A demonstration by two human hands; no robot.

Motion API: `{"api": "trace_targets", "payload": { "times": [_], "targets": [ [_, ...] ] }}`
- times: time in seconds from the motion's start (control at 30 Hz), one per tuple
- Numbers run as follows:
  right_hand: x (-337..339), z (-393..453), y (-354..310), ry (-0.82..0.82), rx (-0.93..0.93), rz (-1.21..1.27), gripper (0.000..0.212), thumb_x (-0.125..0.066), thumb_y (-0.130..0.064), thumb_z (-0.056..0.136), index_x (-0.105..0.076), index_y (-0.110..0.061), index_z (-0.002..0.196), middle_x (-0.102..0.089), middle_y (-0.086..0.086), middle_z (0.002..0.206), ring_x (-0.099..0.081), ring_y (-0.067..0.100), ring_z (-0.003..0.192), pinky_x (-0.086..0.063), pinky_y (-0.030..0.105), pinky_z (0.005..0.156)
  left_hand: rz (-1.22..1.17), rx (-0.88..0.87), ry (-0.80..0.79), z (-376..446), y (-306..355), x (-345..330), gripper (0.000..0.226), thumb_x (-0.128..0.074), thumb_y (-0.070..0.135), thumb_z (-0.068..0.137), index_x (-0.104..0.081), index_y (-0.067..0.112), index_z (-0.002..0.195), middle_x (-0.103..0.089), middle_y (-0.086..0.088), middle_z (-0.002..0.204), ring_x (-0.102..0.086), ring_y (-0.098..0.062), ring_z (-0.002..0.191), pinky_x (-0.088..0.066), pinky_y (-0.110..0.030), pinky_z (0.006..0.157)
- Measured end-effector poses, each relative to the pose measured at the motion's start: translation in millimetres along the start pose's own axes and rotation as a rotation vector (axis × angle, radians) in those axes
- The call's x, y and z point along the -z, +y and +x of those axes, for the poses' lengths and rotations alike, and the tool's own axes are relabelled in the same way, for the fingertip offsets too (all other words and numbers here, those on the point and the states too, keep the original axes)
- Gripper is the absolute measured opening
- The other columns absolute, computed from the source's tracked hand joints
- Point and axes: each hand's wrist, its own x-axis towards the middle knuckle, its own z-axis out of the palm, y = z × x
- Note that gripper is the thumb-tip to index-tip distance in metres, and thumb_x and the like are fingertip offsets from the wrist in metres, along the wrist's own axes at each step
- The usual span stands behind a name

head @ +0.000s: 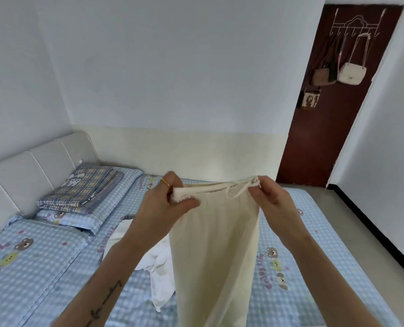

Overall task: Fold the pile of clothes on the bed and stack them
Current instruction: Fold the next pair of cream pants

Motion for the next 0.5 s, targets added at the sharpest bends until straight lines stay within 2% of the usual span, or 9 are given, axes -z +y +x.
{"api": "trace_targets", "payload": {
  "times": [0.07,0.13,0.2,0.23,0.27,0.33,0.37,0.43,0.5],
  "targets": [
    [10,1,-3,0.005,0.022,0.036,0.014,-0.052,-0.028,0.095,-0.066,-0.027,0.096,-0.064,0.016,0.092,-0.058,0.018,0.081,-0.046,0.032,0.073,0.022,0.001,-0.036,6,19,-2,0.040,-0.079,0.030,0.071,-0.046,0.037,0.094,-0.054,0.010,0.077,-0.051,-0.005,0.063,-0.041,-0.017,0.058],
    [14,-4,1,-0.022,0.030,0.046,0.013,-0.053,-0.027,0.095,-0.066,-0.026,0.095,-0.062,0.018,0.091,-0.055,0.017,0.078,-0.044,0.031,0.071,0.324,-0.105,-0.150,12,36,-2,0.065,-0.077,0.042,0.070,-0.041,0.041,0.124,-0.054,0.010,0.108,-0.054,-0.001,0.091,-0.040,-0.009,0.079],
    [11,-13,6,-0.059,0.028,0.066,0.015,-0.053,-0.021,0.096,-0.067,-0.027,0.093,-0.064,0.007,0.083,-0.056,0.010,0.074,-0.045,0.023,0.067,0.618,-0.298,-0.263,17,51,-13,0.084,-0.071,0.057,0.068,-0.034,0.034,0.140,-0.047,0.009,0.131,-0.044,-0.007,0.118,-0.032,-0.018,0.097],
    [8,-17,8,-0.071,0.026,0.081,0.014,-0.054,-0.022,0.094,-0.067,-0.028,0.093,-0.065,0.000,0.081,-0.056,0.008,0.074,-0.045,0.021,0.066,0.678,-0.335,-0.323,18,59,-23,0.081,-0.068,0.058,0.070,-0.035,0.034,0.140,-0.051,0.011,0.131,-0.044,-0.009,0.119,-0.033,-0.021,0.094],
    [5,-22,10,-0.072,0.018,0.097,0.013,-0.056,-0.025,0.092,-0.068,-0.029,0.093,-0.066,-0.003,0.082,-0.057,0.008,0.075,-0.046,0.021,0.066,0.698,-0.326,-0.369,17,65,-35,0.069,-0.066,0.054,0.074,-0.041,0.035,0.135,-0.059,0.013,0.121,-0.051,-0.010,0.112,-0.037,-0.022,0.086],
    [1,-32,16,-0.042,-0.007,0.128,0.012,-0.060,-0.031,0.087,-0.068,-0.030,0.096,-0.068,-0.001,0.091,-0.061,0.011,0.082,-0.048,0.025,0.072,0.700,-0.323,-0.375,13,70,-50,0.029,-0.063,0.039,0.082,-0.058,0.035,0.110,-0.067,0.011,0.096,-0.060,-0.013,0.092,-0.038,-0.024,0.068],
    [2,-37,22,-0.035,-0.029,0.129,0.015,-0.063,-0.031,0.085,-0.067,-0.030,0.099,-0.069,-0.001,0.095,-0.063,0.011,0.088,-0.050,0.027,0.077,0.681,-0.318,-0.354,11,70,-53,0.017,-0.063,0.034,0.083,-0.061,0.033,0.100,-0.066,0.010,0.090,-0.060,-0.013,0.087,-0.037,-0.025,0.066],
    [6,-49,36,-0.069,-0.084,0.050,0.019,-0.071,-0.027,0.082,-0.066,-0.027,0.101,-0.070,-0.005,0.099,-0.066,0.011,0.094,-0.053,0.028,0.085,0.601,-0.292,-0.321,7,67,-51,0.010,-0.066,0.027,0.083,-0.062,0.028,0.092,-0.064,0.010,0.088,-0.060,-0.014,0.084,-0.041,-0.028,0.068],
    [13,-62,50,-0.104,-0.155,-0.030,0.008,-0.071,-0.021,0.083,-0.067,-0.019,0.089,-0.070,-0.004,0.088,-0.065,0.012,0.087,-0.052,0.032,0.085,0.549,-0.280,-0.297,3,69,-49,0.009,-0.067,0.023,0.082,-0.063,0.026,0.090,-0.064,0.009,0.086,-0.060,-0.014,0.082,-0.046,-0.032,0.072]
  ]
}}
